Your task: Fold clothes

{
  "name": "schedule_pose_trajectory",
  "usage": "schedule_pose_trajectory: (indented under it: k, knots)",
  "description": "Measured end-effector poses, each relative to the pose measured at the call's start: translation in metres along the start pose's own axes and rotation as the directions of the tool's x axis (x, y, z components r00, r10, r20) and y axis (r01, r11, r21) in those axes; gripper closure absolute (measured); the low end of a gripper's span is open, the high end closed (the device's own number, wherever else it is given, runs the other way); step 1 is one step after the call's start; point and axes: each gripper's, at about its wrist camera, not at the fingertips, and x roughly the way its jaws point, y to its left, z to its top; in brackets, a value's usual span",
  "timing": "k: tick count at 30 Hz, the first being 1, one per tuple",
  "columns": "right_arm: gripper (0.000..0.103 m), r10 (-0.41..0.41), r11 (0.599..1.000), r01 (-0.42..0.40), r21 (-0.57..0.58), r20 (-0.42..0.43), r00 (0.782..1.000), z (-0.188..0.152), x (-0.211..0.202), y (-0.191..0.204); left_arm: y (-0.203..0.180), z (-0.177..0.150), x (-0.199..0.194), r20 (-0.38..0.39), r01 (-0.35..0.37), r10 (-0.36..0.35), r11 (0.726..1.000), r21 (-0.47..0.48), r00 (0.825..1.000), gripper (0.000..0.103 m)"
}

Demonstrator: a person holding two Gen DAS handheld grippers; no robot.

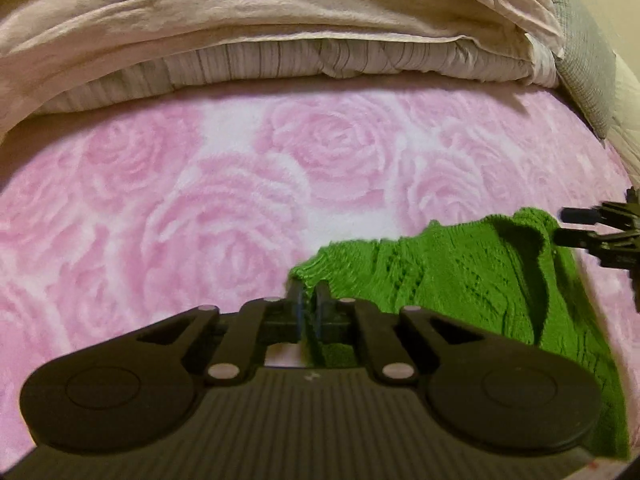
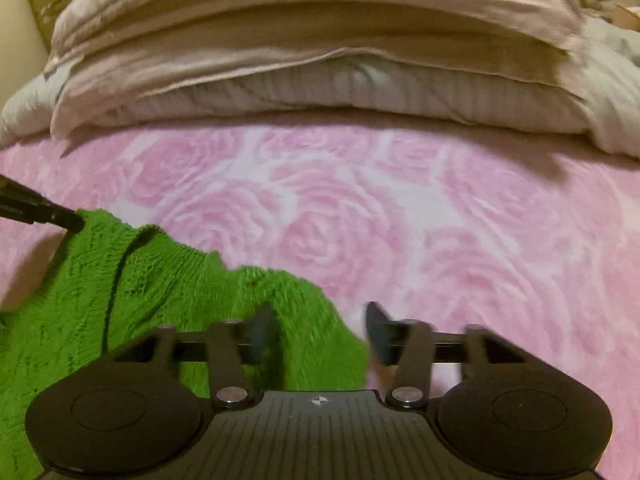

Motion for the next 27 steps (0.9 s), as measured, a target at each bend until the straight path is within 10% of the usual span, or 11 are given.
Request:
schedule_pose_trajectory:
  k: [14,27]
  knots:
    - [0.049,-0.037,0.947,0.075,0.313,-0.127,0.991,-0.176,-0.163,0.017,-0.046,-0.127,-0.098,-0.058,-0.034,0.033,0.999,-0.014,0.998,0.075]
    - [0.049,0.048,0.795,0.038,0.606,-0.126,0.991,-0.319,-0.252,0.093,-0.069,-0.293,-0.171,-0.2,-0.006,-0.002,0.999,-0.039,0.98,0.056]
